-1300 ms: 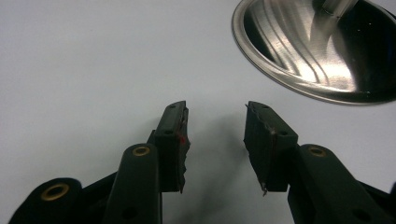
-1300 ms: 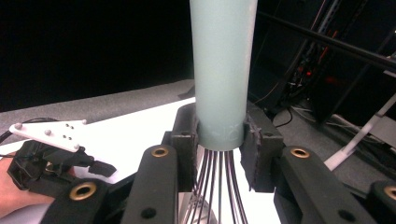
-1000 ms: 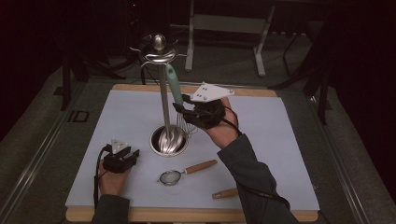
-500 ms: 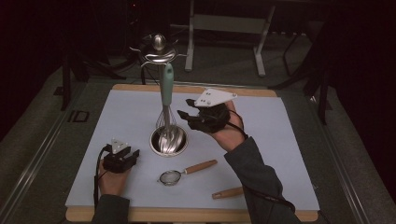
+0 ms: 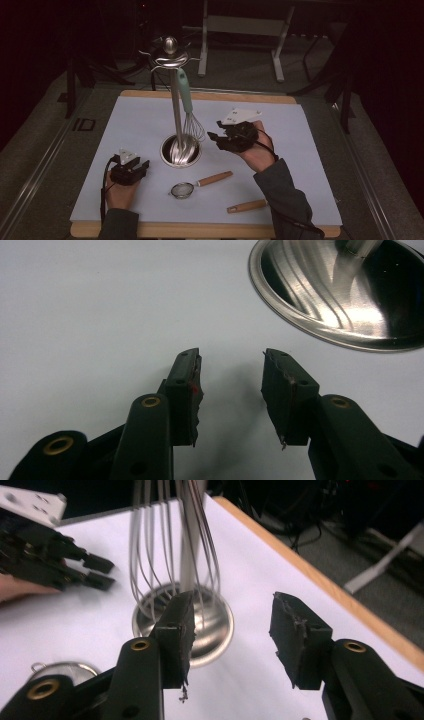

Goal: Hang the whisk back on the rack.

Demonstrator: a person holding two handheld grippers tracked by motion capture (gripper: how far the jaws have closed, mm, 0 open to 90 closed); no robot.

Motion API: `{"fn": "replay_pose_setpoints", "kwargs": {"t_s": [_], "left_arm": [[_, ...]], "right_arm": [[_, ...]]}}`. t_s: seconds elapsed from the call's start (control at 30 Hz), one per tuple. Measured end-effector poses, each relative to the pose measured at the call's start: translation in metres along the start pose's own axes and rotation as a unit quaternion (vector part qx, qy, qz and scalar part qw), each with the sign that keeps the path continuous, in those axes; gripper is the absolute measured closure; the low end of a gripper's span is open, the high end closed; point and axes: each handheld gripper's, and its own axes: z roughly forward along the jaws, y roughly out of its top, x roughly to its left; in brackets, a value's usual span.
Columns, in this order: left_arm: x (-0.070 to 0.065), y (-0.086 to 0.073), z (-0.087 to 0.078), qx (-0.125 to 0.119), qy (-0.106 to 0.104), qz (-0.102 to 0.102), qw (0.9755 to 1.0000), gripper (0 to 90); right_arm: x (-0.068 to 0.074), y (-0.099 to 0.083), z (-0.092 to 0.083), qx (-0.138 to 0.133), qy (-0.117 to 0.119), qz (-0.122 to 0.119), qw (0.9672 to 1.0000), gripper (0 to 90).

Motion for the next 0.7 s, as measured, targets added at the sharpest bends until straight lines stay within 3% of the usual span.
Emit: {"fn": "replay_pose_setpoints", "kwargs": {"t_s": [0.27, 0.47, 0.6, 0.7], "left_arm": [[-0.001, 0.000, 0.000, 0.000, 0.001, 0.002, 1.0000, 59.6], [-0.001, 0.000, -0.001, -0.002, 0.001, 0.004, 1.0000, 59.6], [-0.001, 0.000, -0.001, -0.004, 0.002, 0.003, 1.0000, 59.5], [-0.001, 0.000, -0.001, -0.005, 0.004, 0.004, 1.0000, 59.5]], "right_arm": [[-0.015, -0.030, -0.003, 0.014, -0.012, 0.037, 0.9991, 52.4], [-0.024, -0.057, -0.001, 0.031, -0.037, 0.055, 0.9973, 56.8], [-0.034, -0.081, -0.004, 0.048, -0.042, 0.077, 0.9950, 58.1], [-0.044, -0.100, -0.012, 0.047, -0.055, 0.111, 0.9912, 58.4]]}}
